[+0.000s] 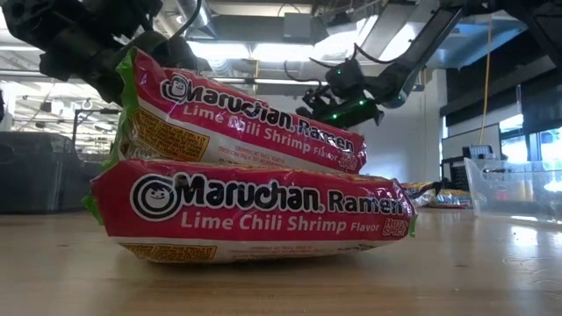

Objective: Sort Maruchan noodles
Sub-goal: Put the middle green noodle pack into the top transparent bin

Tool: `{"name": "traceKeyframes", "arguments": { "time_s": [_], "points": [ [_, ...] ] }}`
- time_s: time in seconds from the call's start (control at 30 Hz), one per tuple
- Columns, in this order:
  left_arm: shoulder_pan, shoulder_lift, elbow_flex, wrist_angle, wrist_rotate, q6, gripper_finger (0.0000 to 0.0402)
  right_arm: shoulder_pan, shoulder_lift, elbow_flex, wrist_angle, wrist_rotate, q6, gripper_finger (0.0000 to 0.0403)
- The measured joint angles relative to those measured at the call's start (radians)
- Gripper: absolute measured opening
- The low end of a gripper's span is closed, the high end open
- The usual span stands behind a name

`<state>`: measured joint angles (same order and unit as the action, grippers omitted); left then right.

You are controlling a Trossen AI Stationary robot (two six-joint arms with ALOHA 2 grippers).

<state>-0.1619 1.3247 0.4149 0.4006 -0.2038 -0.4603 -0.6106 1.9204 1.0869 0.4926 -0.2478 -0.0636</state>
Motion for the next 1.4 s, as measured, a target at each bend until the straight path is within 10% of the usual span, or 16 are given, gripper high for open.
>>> {"name": "traceKeyframes", "arguments": {
  "time_s": [0.9,1.4],
  "points": [
    [-0.002,0.000,0.000,0.001,-0.016,0.000,0.0001,0.002,0.089,-0.001,-0.034,0.025,-0.074,0.0102],
    [-0.002,0.000,0.000,0.001,-0.016,0.000,0.0001,0.002,0.063,-0.001,-0.085,0.083,-0.072,0.0227]
  ]
}}
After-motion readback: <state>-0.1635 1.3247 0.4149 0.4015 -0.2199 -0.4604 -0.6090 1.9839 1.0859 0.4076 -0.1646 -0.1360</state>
